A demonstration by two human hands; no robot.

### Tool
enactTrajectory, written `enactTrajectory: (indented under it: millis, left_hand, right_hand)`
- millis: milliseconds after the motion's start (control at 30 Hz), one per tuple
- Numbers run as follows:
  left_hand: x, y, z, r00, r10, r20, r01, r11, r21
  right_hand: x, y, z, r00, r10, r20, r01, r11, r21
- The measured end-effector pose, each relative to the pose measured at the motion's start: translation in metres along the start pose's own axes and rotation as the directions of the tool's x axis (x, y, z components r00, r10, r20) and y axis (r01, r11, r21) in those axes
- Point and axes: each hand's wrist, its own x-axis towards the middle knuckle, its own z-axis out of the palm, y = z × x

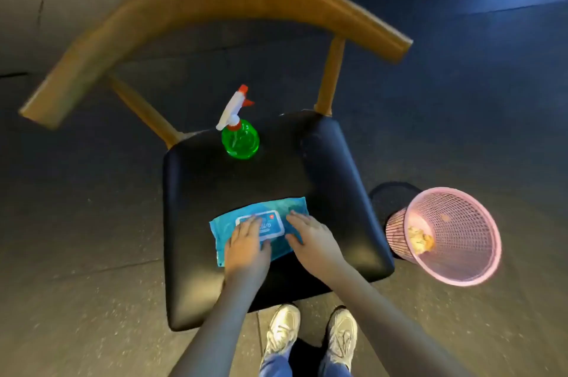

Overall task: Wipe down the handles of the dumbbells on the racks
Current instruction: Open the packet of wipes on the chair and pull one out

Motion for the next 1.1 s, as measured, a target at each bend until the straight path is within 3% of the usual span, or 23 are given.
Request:
enactTrajectory:
  millis: [100, 167, 433, 633, 900, 1000, 1100]
  left_hand:
    - [0.013, -0.015, 0.014, 0.998, 0.055, -0.024, -0.050, 0.982, 0.184]
    - [0.020, -0.024, 0.021, 0.997, 0.074, -0.010, -0.070, 0.973, 0.218]
    - [0.024, -0.035, 0.035, 0.994, 0.045, -0.099, -0.041, 0.998, 0.037]
    - [0.027, -0.038, 0.027, 0.988, 0.106, -0.115, -0.105, 0.994, 0.010]
    - [0.062, -0.024, -0.005, 0.974, 0.025, -0.226, -0.063, 0.984, -0.166]
    - [0.073, -0.026, -0.009, 0.932, 0.088, -0.351, -0.067, 0.995, 0.072]
    - [0.073, -0.028, -0.009, 0.865, 0.366, -0.344, -0.239, 0.903, 0.357]
  right_hand:
    - [0.019, 0.008, 0.020, 0.999, -0.003, 0.039, 0.006, 0.997, -0.079]
    - [0.027, 0.013, 0.031, 0.997, 0.015, 0.071, -0.007, 0.994, -0.105]
    - [0.025, 0.031, 0.064, 1.000, -0.004, 0.025, 0.010, 0.971, -0.240]
    - [0.020, 0.032, 0.062, 0.999, -0.051, 0.018, 0.053, 0.978, -0.203]
    - [0.020, 0.036, 0.051, 0.991, -0.079, 0.109, 0.109, 0.948, -0.299]
    - [0.021, 0.036, 0.048, 0.988, -0.078, 0.133, 0.121, 0.926, -0.357]
    - [0.021, 0.033, 0.046, 0.984, -0.086, 0.154, 0.138, 0.920, -0.367]
